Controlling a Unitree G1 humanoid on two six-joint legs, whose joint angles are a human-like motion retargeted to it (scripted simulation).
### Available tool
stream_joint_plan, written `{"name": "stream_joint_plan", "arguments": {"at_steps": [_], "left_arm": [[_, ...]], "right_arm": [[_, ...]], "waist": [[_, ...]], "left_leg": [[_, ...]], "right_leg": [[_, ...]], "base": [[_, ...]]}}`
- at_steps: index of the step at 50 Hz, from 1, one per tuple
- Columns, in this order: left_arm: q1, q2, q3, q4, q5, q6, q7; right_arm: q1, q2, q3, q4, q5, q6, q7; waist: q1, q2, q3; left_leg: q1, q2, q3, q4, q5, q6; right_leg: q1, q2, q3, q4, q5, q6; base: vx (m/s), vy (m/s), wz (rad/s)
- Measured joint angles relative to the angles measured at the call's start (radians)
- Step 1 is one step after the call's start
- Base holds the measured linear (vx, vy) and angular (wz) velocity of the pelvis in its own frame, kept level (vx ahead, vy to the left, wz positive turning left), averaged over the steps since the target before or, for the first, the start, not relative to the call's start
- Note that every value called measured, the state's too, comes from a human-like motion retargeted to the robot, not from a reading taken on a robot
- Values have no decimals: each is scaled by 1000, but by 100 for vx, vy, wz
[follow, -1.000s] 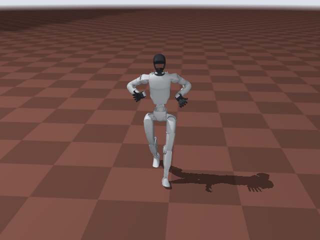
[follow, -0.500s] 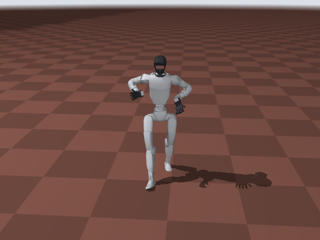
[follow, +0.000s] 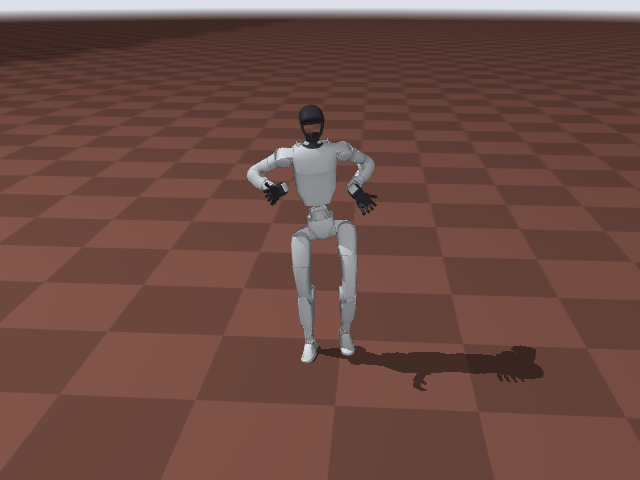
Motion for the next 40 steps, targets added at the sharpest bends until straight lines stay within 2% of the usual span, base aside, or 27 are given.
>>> {"name": "stream_joint_plan", "arguments": {"at_steps": [3,5,8,10,15,19,23,25,29,32,35,38,40], "left_arm": [[5,-4,28,6,25,-8,41],[6,-4,38,5,53,-10,60],[-4,3,28,-12,88,-19,50],[-18,9,13,-22,96,-20,39],[-46,13,-16,-27,66,-12,42],[-49,21,-37,-51,67,-21,-36],[-48,33,-59,-67,39,-28,-132],[-46,33,-62,-62,5,-26,-136],[-44,29,-58,-40,-8,-15,-118],[-45,30,-58,-33,16,-17,-129],[-52,29,-62,-34,35,-21,-149],[-57,18,-70,-38,11,-22,-150],[-58,9,-70,-30,-19,-21,-129]], "right_arm": [[-12,7,-8,7,-23,14,0],[-15,9,-12,5,-33,12,1],[-14,8,-8,4,-27,-20,1],[-15,8,-4,9,-17,-40,2],[-13,19,-9,28,2,-47,6],[20,30,-14,40,6,-84,49],[47,33,-20,54,12,-108,91],[49,28,-33,52,21,-96,91],[49,14,-58,34,32,-84,85],[57,7,-72,25,30,-97,87],[69,2,-89,23,22,-108,92],[75,-2,-110,25,19,-91,86],[69,-4,-119,24,19,-60,74]], "waist": [[56,37,29],[79,76,55],[82,102,80],[79,96,81],[63,87,49],[36,112,22],[4,141,-17],[-17,150,-27],[-69,164,-21],[-109,167,-7],[-156,149,13],[-211,106,49],[-243,77,83]], "left_leg": [[46,53,34,-390,56,-54],[83,107,82,-611,86,-120],[96,149,157,-782,81,-222],[83,157,181,-794,53,-254],[139,157,141,-794,122,-238],[238,188,114,-792,134,-226],[301,237,93,-768,53,-210],[316,247,81,-752,18,-212],[342,251,59,-719,-32,-220],[366,242,38,-696,-70,-215],[394,209,7,-674,-111,-205],[445,148,-39,-659,-153,-203],[502,115,-67,-658,-182,-202]], "right_leg": [[55,58,43,-2,-29,5],[120,107,64,-16,-49,8],[213,138,83,-37,-75,23],[251,136,93,-40,-87,30],[305,148,125,11,-49,-12],[294,181,114,201,125,-43],[89,191,44,614,300,-30],[-36,174,6,795,308,-40],[-225,142,-57,922,181,-97],[-299,127,-105,824,100,-124],[-320,106,-153,584,82,-119],[-278,77,-191,222,149,-74],[-241,62,-216,2,202,-12]], "base": [[60,2,-106],[65,6,-95],[66,9,-61],[66,11,-36],[71,15,-20],[78,19,-2],[69,19,3],[60,16,13],[55,12,25],[53,7,44],[54,3,70],[59,-3,101],[64,-12,87]]}}
